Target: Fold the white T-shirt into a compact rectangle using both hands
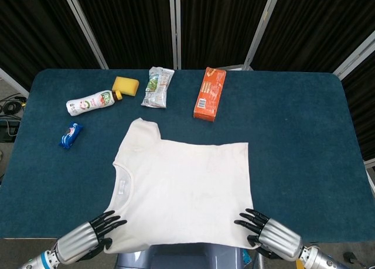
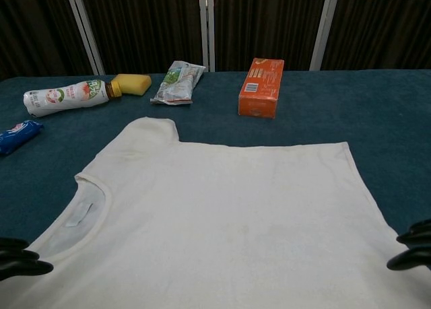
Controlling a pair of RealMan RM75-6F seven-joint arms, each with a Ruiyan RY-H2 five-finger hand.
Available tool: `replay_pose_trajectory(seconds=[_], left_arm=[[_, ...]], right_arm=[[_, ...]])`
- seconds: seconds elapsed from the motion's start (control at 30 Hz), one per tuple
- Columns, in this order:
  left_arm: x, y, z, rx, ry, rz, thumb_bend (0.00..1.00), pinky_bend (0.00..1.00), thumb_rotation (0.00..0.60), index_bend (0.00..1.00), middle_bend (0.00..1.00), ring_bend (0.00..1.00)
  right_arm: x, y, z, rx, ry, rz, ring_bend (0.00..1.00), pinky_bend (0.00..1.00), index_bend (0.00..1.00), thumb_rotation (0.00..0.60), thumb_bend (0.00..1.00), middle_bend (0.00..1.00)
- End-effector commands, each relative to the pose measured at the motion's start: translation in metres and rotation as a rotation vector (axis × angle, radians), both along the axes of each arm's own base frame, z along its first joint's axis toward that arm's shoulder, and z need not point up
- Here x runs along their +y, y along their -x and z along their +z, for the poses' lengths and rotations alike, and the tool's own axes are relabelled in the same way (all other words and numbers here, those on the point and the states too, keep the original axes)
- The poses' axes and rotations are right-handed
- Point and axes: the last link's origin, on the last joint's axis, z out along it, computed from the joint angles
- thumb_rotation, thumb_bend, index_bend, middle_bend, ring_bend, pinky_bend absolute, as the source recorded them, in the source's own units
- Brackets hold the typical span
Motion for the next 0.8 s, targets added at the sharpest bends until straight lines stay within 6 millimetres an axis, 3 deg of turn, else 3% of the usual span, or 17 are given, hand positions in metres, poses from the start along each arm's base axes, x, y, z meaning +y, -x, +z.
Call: replay_pose_trajectory(seconds=[0.03,0.4,0.53,0.8], left_arm=[[-0.007,0.001,0.002,0.007,0.019,0.0,0.62,0.0,0.6,0.73,0.0,0.0],[-0.017,0.003,0.01,0.013,0.035,0.013,0.62,0.0,0.6,0.73,0.0,0.0],[-0.007,-0.001,0.01,-0.019,0.019,0.038,0.62,0.0,0.6,0.73,0.0,0.0],[0.032,-0.003,0.007,-0.06,-0.039,0.143,0.62,0.0,0.6,0.74,0.0,0.0]], right_arm=[[0.005,-0.001,0.001,0.009,-0.015,0.011,0.0,0.0,0.72,0.6,0.52,0.11],[0.02,-0.006,0.001,0.005,-0.054,0.038,0.0,0.0,0.72,0.6,0.53,0.11],[0.012,-0.007,0.0,0.001,-0.034,0.008,0.0,0.0,0.72,0.6,0.53,0.11],[-0.02,-0.008,-0.005,-0.023,0.0,-0.112,0.0,0.0,0.72,0.6,0.53,0.11]])
